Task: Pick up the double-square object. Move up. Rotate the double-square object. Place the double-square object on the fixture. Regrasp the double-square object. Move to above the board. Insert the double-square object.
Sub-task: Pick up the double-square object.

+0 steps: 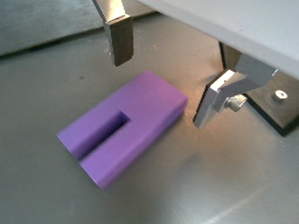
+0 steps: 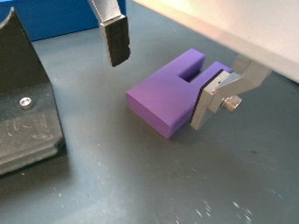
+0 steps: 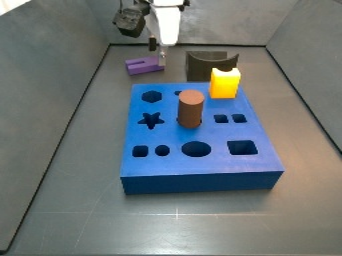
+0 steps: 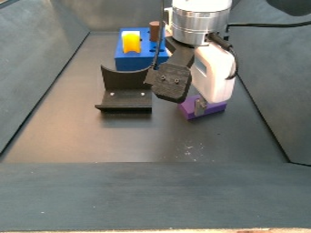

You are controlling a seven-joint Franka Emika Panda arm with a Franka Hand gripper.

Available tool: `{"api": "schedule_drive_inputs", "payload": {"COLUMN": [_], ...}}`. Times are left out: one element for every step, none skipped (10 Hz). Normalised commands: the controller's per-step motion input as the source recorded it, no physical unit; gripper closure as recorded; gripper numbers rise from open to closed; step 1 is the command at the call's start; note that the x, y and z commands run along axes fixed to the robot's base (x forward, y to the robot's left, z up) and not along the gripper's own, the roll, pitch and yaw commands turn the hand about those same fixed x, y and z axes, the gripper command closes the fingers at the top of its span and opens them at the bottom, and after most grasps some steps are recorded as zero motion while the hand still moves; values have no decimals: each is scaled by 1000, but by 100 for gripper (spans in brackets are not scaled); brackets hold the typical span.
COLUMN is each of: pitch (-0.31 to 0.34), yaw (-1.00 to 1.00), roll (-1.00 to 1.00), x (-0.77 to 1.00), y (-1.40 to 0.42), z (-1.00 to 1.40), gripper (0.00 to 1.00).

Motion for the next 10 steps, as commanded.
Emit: {"api": "schedule_drive_inputs", "payload": {"pitch": [-131, -199, -174, -147, -133, -47, 0, 0, 0, 0], "yaw": [0, 0, 0, 0, 0, 0, 0, 0, 0, 0], "roll": [-11, -50, -50, -44, -36, 0, 6, 0, 0, 0], "x": [-191, -289, -209, -163, -126, -89, 0, 0, 0, 0], "y": [43, 151, 111, 69, 0, 0, 0, 0, 0, 0], "z": [-546, -603, -469, -374, -240, 0, 0, 0, 0, 0], "gripper": [0, 0, 0, 0, 0, 0, 0, 0, 100, 100]}}
